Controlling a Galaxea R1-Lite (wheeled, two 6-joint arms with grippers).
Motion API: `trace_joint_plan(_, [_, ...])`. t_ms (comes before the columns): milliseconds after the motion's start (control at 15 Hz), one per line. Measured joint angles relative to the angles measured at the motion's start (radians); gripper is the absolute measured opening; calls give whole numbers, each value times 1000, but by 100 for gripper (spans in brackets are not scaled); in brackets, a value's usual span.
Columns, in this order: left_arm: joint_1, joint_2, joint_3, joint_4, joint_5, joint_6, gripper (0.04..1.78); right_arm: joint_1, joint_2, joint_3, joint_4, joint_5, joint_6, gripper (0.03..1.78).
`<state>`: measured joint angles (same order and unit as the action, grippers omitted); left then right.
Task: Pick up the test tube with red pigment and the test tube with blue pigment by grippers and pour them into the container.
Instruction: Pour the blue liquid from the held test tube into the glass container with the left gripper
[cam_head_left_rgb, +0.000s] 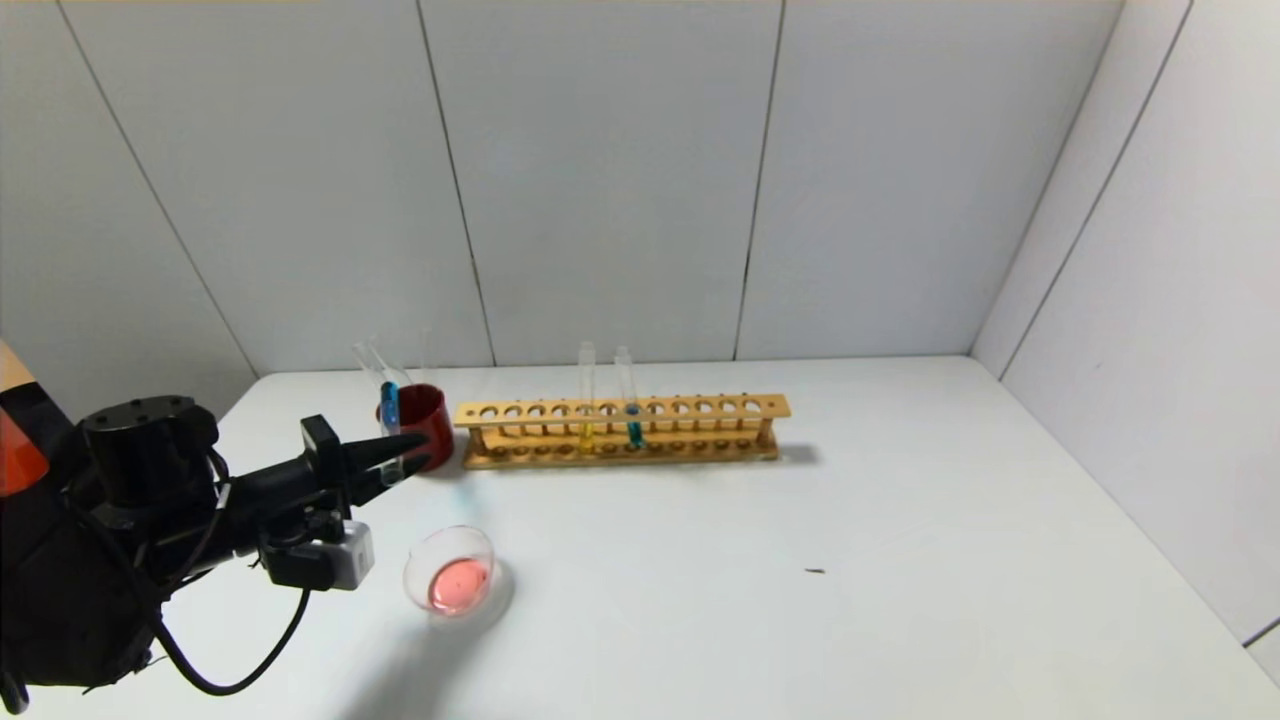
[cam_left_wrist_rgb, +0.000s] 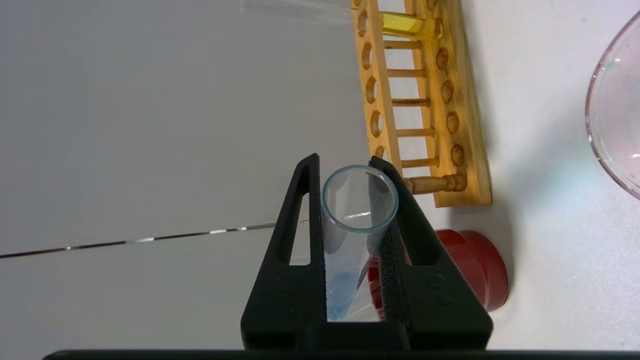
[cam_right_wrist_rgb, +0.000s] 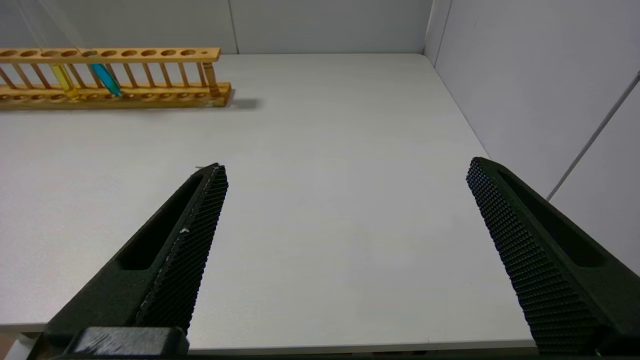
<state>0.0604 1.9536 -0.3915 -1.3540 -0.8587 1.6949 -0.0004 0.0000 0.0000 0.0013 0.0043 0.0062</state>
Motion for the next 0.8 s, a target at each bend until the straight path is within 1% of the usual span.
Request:
trace_joint_plan(133, [-2, 0, 6, -26, 1, 5, 34, 0, 0, 0, 0, 0, 0, 175])
trace_joint_plan(333, [-18, 12, 16, -112, 8, 27, 34, 0, 0, 0, 0, 0, 0, 175])
trace_joint_plan(533, [-59, 21, 38, -128, 21, 38, 34, 0, 0, 0, 0, 0, 0, 175])
trace_joint_plan(800, [-68, 53, 38, -159, 23, 59, 34, 0, 0, 0, 0, 0, 0, 175])
